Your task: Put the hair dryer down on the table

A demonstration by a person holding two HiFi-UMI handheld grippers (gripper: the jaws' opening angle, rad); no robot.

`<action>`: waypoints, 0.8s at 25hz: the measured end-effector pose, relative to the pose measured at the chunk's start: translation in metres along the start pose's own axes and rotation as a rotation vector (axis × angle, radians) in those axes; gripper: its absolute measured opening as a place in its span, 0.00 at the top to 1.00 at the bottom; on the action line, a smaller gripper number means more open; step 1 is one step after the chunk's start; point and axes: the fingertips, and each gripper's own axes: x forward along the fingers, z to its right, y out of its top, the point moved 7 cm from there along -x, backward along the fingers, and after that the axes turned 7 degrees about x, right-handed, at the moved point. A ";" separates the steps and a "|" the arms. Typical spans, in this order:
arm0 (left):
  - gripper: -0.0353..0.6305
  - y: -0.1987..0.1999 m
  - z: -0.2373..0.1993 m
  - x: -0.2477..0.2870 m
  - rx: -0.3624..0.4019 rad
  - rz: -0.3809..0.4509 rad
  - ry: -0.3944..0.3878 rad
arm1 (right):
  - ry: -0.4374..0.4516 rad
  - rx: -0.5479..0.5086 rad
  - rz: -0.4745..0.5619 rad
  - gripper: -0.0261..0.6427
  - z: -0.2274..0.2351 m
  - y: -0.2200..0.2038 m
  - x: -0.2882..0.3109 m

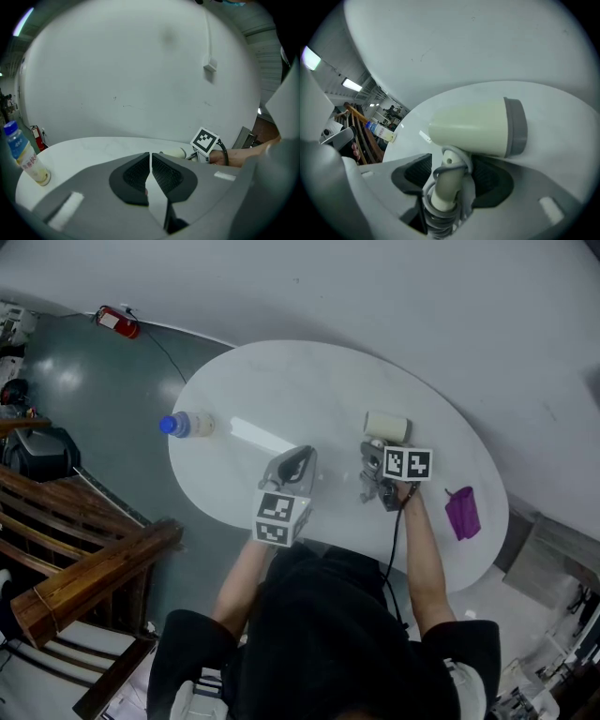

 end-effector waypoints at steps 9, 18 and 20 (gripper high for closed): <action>0.91 -0.003 0.008 -0.016 0.010 0.017 0.005 | -0.016 -0.002 0.039 0.58 -0.001 -0.007 -0.014; 0.91 -0.005 0.021 -0.042 0.033 0.044 0.002 | -0.010 -0.014 0.133 0.58 -0.013 -0.016 -0.049; 0.91 -0.005 0.024 -0.047 0.037 0.052 -0.002 | -0.011 -0.023 0.162 0.58 -0.017 -0.019 -0.058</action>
